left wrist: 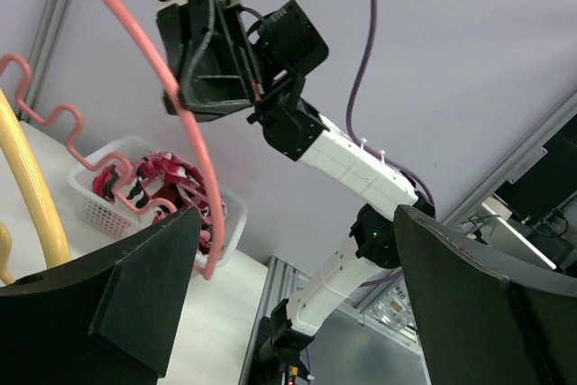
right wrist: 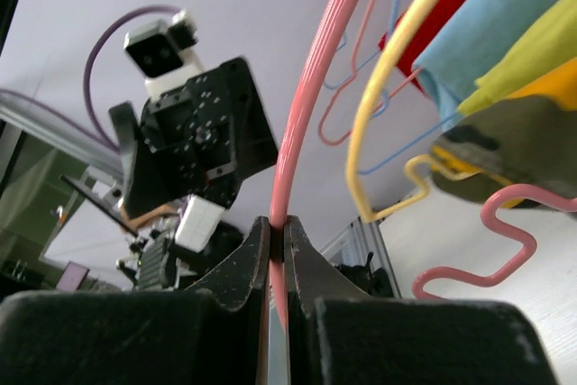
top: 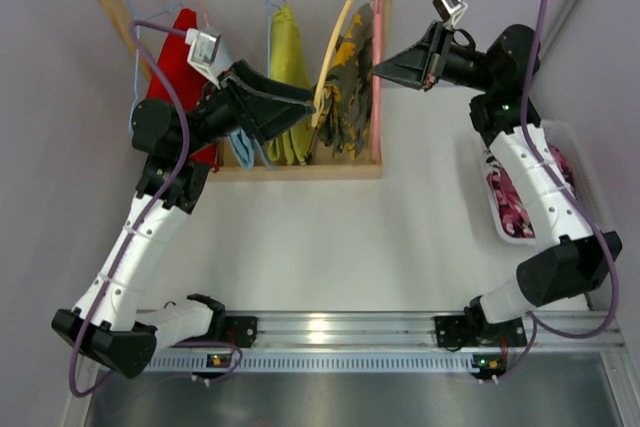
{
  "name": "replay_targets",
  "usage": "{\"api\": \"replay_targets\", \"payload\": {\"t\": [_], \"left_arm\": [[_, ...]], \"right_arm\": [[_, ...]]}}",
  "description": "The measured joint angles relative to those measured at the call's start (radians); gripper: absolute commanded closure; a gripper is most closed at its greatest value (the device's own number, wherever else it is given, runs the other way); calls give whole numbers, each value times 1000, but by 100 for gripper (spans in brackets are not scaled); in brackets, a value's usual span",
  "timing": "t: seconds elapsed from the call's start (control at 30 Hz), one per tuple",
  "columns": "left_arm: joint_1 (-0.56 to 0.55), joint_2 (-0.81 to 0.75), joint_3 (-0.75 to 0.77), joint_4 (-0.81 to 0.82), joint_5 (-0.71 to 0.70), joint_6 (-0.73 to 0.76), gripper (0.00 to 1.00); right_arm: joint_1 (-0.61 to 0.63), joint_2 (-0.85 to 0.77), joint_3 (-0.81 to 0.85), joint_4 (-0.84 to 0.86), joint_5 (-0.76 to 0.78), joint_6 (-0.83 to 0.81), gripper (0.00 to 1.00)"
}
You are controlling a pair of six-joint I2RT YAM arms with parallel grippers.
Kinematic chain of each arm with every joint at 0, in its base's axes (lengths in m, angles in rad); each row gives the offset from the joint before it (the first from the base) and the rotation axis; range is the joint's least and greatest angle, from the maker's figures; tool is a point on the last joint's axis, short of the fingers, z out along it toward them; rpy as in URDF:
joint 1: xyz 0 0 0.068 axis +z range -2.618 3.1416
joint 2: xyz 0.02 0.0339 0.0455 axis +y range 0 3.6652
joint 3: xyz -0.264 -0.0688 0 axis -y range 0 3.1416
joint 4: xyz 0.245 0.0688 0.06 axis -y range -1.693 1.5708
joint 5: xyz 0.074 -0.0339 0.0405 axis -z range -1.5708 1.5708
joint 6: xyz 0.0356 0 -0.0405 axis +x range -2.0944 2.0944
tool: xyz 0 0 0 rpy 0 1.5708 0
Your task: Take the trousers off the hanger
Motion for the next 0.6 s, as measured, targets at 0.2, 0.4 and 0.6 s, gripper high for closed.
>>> {"api": "replay_targets", "payload": {"t": [0.2, 0.4, 0.6], "left_arm": [[6, 0, 0, 0, -7, -10, 5], [10, 0, 0, 0, -8, -16, 5], [14, 0, 0, 0, -10, -27, 5]], "right_arm": [[-37, 126, 83, 23, 21, 40, 100], [-38, 196, 182, 22, 39, 69, 100], [-43, 218, 213, 8, 65, 89, 100]]}}
